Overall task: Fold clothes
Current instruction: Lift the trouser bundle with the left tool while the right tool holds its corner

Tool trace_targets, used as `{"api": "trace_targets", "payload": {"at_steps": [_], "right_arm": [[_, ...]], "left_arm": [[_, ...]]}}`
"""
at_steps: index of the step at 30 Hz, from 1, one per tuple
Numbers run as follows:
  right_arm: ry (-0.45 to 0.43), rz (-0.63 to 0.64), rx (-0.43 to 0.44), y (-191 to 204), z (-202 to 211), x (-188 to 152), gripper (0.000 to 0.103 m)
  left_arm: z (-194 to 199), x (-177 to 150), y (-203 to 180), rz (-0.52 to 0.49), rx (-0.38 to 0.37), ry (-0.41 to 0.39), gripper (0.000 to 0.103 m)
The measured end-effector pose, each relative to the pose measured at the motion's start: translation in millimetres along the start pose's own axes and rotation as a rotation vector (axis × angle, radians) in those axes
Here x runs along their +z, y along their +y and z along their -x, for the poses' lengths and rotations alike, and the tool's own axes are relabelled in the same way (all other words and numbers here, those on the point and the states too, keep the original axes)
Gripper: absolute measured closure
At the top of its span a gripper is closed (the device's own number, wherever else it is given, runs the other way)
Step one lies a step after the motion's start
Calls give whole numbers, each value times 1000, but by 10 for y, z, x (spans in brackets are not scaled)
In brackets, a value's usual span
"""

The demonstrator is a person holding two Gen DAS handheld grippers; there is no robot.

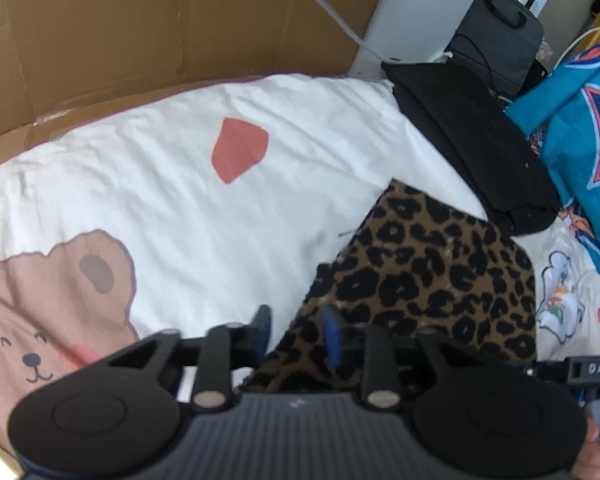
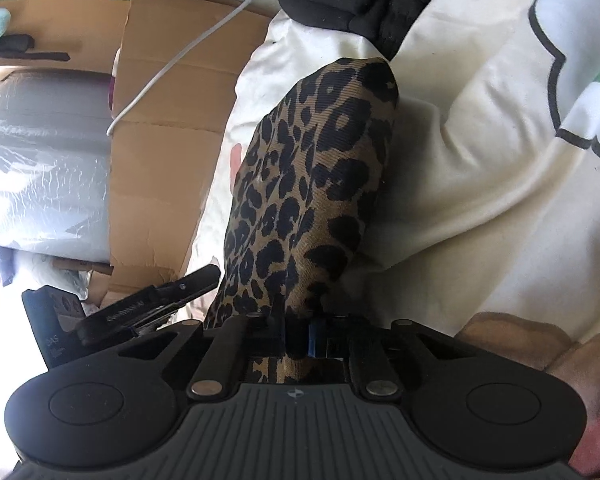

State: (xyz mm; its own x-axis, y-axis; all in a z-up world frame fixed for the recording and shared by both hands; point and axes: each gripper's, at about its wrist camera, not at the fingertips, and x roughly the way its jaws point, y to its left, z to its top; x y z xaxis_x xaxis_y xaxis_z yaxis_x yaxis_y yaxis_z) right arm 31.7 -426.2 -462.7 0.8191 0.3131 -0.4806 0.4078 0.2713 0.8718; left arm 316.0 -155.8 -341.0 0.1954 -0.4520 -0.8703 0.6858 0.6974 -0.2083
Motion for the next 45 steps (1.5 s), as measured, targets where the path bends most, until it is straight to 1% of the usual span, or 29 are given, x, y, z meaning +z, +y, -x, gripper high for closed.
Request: {"api": "trace_targets", "payload": {"at_steps": [1, 2, 4, 8, 11, 15, 17, 18, 19, 21, 24, 25, 26, 28, 29, 30, 32, 34, 35, 36, 37, 38, 40, 42, 45], "right_arm": [[-3, -3, 0, -4, 6, -8, 95], [-5, -5, 0, -10, 14, -14, 95], [-6, -11, 0, -18, 21, -18, 95], [0, -6, -5, -13, 16, 3, 95], [5, -4, -11, -8, 10, 27, 95], [7, -6, -16, -4, 25, 52, 97], [4, 3, -17, 10, 47, 71, 97], [2, 9, -18, 19, 59, 84, 97], [0, 15, -19, 32, 71, 104, 97], [0, 24, -25, 54, 88, 147, 97], [13, 41, -62, 97, 90, 190, 97], [15, 46, -70, 115, 101, 202, 97], [16, 56, -78, 137, 123, 215, 97], [14, 71, -92, 160, 172, 239, 98], [13, 72, -96, 160, 192, 251, 98], [15, 72, -98, 152, 201, 261, 98], [18, 75, -99, 133, 192, 255, 98], [19, 69, -106, 112, 175, 234, 98], [19, 63, -106, 97, 168, 223, 98], [20, 56, -105, 83, 162, 212, 98], [20, 49, -102, 69, 160, 204, 98], [22, 44, -101, 58, 158, 199, 98], [26, 38, -103, 49, 146, 199, 98], [34, 40, -104, 50, 129, 204, 98], [44, 42, -101, 35, 103, 209, 98]], "left_arm": [[8, 27, -15, -6, -7, 3, 60], [15, 55, -30, -12, -14, 6, 53], [15, 101, -60, -26, -31, 0, 48], [-97, 150, -74, -18, -79, 11, 46], [-253, 141, -57, -19, -78, 45, 45], [-395, 104, 63, 50, -131, 64, 40], [-432, 89, 69, 50, -136, 66, 40], [-441, 83, 59, 49, -141, 64, 42], [-442, 81, 49, 52, -145, 64, 50], [-441, 80, 29, 61, -153, 65, 51], [-403, 78, -10, 59, -145, 58, 57], [-382, 81, -22, 61, -142, 55, 61], [-349, 87, -28, 71, -143, 52, 71], [-282, 103, -21, 116, -189, 58, 83], [-258, 111, -34, 115, -200, 59, 83], [-243, 117, -63, 89, -198, 62, 83], [-246, 134, -97, 49, -185, 75, 75], [-272, 153, -63, 63, -176, 84, 68], [-287, 156, -46, 71, -174, 85, 60], [-305, 161, -33, 75, -170, 86, 55], [-323, 168, -20, 78, -166, 88, 45], [-355, 167, -15, 75, -167, 100, 37], [-431, 160, -12, 65, -172, 135, 32], [-521, 139, -14, 61, -199, 162, 31], [-591, 124, -12, 68, -238, 158, 23]]}}
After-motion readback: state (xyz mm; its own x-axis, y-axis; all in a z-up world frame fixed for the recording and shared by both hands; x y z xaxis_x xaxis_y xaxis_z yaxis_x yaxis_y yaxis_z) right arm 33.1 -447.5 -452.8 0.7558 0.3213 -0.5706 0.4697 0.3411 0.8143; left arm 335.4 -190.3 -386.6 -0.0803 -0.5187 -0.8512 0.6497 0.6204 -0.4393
